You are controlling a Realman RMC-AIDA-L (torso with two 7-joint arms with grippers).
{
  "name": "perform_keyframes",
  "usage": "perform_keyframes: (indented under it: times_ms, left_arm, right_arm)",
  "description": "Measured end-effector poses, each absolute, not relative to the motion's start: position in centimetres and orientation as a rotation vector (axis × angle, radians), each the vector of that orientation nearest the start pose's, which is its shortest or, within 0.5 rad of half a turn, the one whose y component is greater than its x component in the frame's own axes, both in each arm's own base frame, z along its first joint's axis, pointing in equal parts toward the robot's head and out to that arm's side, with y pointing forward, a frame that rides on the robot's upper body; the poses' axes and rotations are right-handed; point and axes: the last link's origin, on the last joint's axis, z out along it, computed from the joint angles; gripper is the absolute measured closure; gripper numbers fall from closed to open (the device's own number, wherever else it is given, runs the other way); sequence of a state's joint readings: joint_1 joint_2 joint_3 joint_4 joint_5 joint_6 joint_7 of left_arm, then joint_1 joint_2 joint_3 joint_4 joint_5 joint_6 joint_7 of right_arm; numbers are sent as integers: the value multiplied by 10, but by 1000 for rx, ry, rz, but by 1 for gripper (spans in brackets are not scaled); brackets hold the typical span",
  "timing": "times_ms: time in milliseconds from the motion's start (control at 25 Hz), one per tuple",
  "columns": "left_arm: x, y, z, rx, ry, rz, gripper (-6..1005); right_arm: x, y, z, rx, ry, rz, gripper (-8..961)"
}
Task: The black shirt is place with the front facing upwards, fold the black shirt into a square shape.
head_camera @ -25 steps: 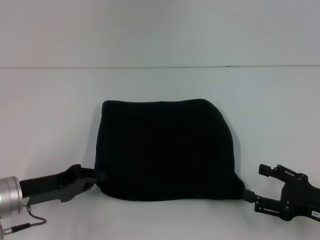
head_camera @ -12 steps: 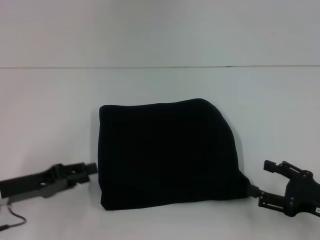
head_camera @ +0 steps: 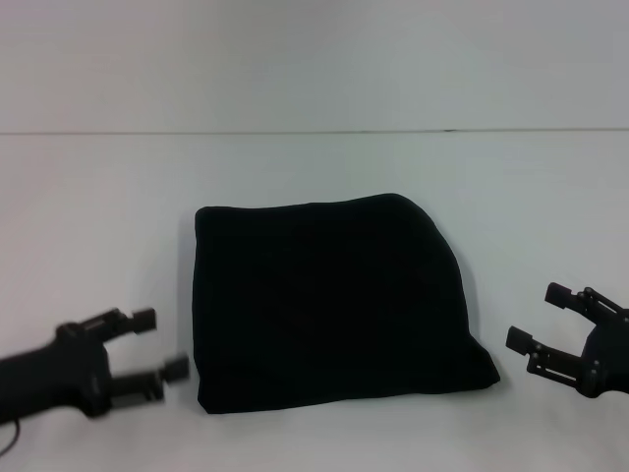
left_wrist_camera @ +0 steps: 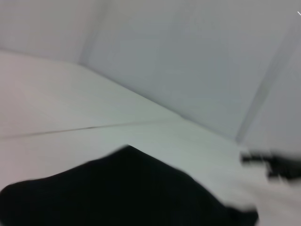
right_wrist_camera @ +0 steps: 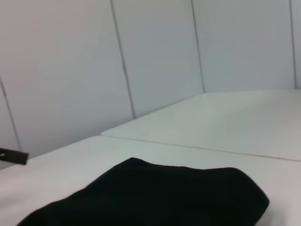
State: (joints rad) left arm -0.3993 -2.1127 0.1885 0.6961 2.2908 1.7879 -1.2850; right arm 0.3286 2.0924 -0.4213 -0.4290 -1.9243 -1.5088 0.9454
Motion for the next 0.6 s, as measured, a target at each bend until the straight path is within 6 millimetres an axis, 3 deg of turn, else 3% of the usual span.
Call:
perform_keyframes:
  times_ms: [160,400,600]
  left_arm:
    - [-333,247,3,-2571,-601,-654,188]
    - [-341,246,-14,-2560,-636,-583,34]
    - [-342,248,-12,-2549,-646,-584,48]
  right_arm:
    - [341,259,-16,-2378,538,728,7]
    - [345,242,-35,-2472,509,669,7]
    - [348,240,-36,-2457,534,662,7]
